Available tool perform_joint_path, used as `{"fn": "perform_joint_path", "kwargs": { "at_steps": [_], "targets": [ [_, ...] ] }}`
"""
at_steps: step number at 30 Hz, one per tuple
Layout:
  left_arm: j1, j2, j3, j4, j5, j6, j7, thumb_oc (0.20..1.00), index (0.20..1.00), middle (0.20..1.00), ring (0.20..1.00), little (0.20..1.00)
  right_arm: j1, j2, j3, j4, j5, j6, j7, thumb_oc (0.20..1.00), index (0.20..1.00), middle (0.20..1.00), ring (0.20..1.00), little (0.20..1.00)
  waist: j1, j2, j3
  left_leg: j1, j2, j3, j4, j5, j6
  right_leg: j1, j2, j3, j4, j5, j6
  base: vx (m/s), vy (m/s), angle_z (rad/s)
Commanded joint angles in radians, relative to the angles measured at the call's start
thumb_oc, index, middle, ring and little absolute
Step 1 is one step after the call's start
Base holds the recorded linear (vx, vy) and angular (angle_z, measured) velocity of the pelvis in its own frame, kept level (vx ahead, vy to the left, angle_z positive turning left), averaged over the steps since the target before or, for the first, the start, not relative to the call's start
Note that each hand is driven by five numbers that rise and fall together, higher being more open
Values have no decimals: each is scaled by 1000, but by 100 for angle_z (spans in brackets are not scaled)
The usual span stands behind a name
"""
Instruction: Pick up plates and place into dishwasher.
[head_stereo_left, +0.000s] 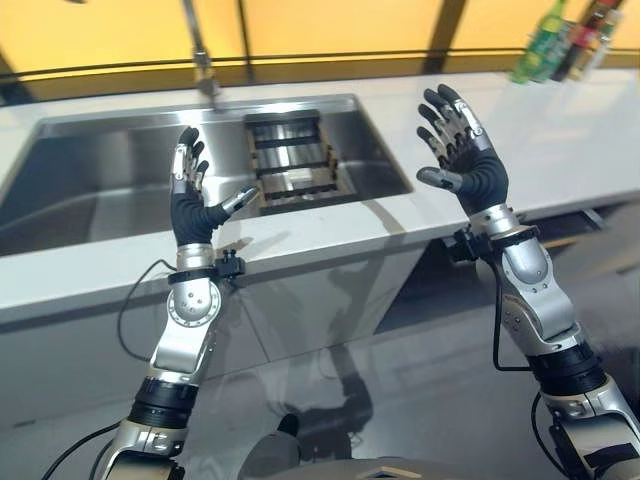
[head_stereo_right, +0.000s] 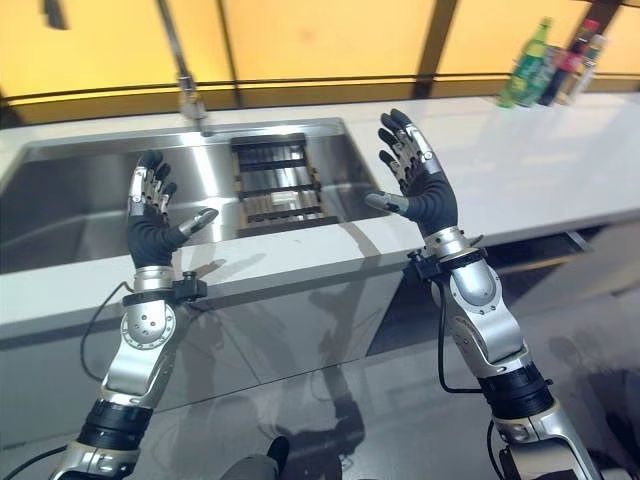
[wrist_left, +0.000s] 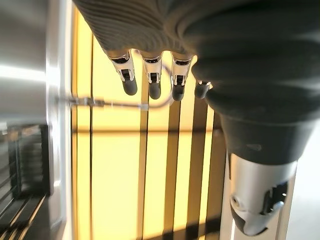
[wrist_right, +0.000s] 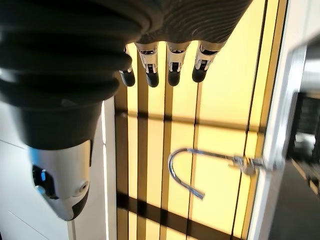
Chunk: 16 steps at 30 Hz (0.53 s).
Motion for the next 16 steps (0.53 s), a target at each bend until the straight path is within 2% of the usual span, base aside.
{"fn": "perform_joint_path", "kwargs": {
  "at_steps": [1,3,4,5,6,8,9,13,16],
  "targets": [
    [0,54,18,-82,-73,-32,-23,1000,1000,1000,1000,1000,-10,29,13,-61,-8,-29,-27,1000,1000,1000,1000,1000,46,-45,-61,8,49,32,31,-70,-4,29,-72,-24,-153,128,66,-14,-148,54],
    [0,52,18,-82,-104,-35,-31,1000,1000,1000,1000,1000,-11,32,28,-55,-14,-33,-40,1000,1000,1000,1000,1000,51,-39,-58,-8,59,39,39,-59,-11,38,-70,-44,-159,125,61,-35,-107,49],
    [-4,47,17,-81,-127,-35,-48,1000,1000,1000,1000,1000,-9,34,33,-45,-30,-39,-55,1000,1000,1000,1000,1000,51,-37,-53,-20,62,70,63,-58,-14,46,-74,-63,-162,123,57,-57,-77,65],
    [-21,34,2,-74,-152,-32,-75,1000,1000,1000,1000,1000,-11,35,36,-28,-56,-43,-94,1000,1000,1000,1000,1000,32,-34,-48,-27,77,179,110,-74,-18,59,-82,-100,-170,118,51,-107,-48,77],
    [-46,19,-20,-54,-156,-33,-97,1000,1000,1000,1000,1000,-15,38,35,-10,-67,-49,-118,1000,1000,1000,1000,1000,5,-31,-43,-33,102,274,156,-63,-24,65,-90,-132,-179,128,49,-117,-12,104],
    [-91,2,-53,-18,-149,-31,-106,1000,1000,1000,1000,1000,-15,35,26,7,-63,-61,-128,1000,1000,1000,1000,1000,-37,-30,-40,-26,135,369,200,-68,-26,74,-99,-175,-191,141,50,-121,62,127],
    [-128,-9,-74,9,-149,-26,-93,1000,1000,1000,1000,1000,-12,39,15,26,-71,-69,-120,1000,1000,1000,1000,1000,-73,-21,-51,32,145,412,123,-95,-17,61,-106,-198,-188,148,62,-59,160,123],
    [-156,-9,-90,43,-158,4,-87,1000,1000,1000,1000,1000,4,49,-10,28,-55,-55,-98,1000,1000,1000,1000,1000,-108,17,-68,129,154,396,-31,-80,-27,63,-117,-186,-206,156,83,38,134,92],
    [-150,-12,-91,38,-148,19,-102,1000,1000,1000,1000,1000,21,57,-25,11,-45,-50,-102,1000,1000,1000,1000,1000,-113,27,-74,149,157,406,-68,-72,-31,67,-128,-192,-218,162,95,43,63,8]
  ]
}}
